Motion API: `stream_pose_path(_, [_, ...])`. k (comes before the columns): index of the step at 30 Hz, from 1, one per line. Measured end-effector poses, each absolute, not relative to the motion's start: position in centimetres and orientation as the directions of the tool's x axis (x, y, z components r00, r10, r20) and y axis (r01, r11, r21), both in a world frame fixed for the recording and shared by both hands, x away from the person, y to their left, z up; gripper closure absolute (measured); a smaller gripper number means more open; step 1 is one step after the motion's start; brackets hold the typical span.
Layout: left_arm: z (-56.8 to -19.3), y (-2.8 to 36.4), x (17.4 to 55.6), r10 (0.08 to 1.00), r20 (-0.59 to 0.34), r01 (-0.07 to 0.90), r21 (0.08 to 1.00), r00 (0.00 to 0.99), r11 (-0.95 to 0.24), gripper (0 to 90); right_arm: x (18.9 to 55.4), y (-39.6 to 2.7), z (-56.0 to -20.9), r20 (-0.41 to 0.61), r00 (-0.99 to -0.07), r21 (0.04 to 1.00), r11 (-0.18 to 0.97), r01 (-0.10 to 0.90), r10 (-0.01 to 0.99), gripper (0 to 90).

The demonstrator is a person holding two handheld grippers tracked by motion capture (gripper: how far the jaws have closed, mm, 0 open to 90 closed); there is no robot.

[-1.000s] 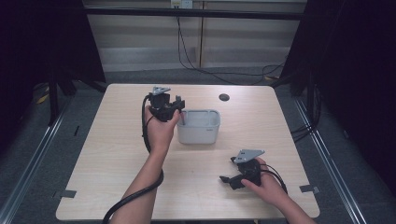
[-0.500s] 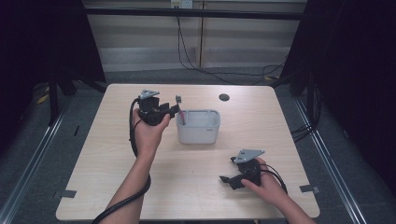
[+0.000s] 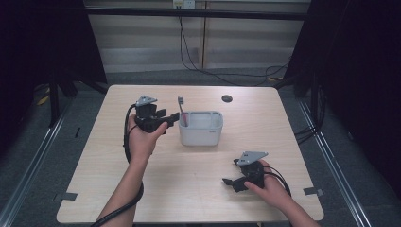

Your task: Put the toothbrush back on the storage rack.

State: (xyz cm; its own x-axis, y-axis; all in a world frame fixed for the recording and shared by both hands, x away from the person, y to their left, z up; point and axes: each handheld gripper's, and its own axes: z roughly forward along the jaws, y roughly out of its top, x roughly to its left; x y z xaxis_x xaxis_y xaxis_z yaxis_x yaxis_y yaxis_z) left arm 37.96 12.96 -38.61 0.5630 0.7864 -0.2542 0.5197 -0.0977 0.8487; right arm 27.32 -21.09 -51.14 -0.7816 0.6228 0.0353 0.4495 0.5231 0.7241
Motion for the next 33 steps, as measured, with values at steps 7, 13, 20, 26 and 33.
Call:
stream_pose_path(7, [-39.3, 14.2, 37.7, 0.792, -0.221, 0.497, 0.860, 0.569, -0.117, 34.7, 27.3, -21.1, -51.1, 0.035, -0.782, 0.724, 0.523, 0.449, 0.623, 12.8])
stream_pose_path(13, [-39.8, 15.3, 37.4, 0.786, -0.229, 0.505, 0.855, 0.574, -0.120, 31.5, 27.3, -21.1, -51.1, 0.036, -0.781, 0.724, 0.523, 0.450, 0.623, 12.8])
stream_pose_path(20, [-40.2, 15.8, 37.1, 0.784, -0.229, 0.507, 0.853, 0.577, -0.125, 28.9, 27.3, -21.1, -51.1, 0.036, -0.781, 0.724, 0.523, 0.451, 0.624, 12.8])
stream_pose_path(26, [-40.7, 16.3, 36.9, 0.783, -0.224, 0.512, 0.848, 0.579, -0.136, 27.2, 27.3, -21.1, -51.1, 0.035, -0.782, 0.724, 0.523, 0.450, 0.623, 12.8])
stream_pose_path(33, [-41.2, 16.9, 36.6, 0.779, -0.223, 0.517, 0.843, 0.585, -0.147, 26.0, 27.3, -21.1, -51.1, 0.035, -0.781, 0.724, 0.523, 0.450, 0.623, 12.8])
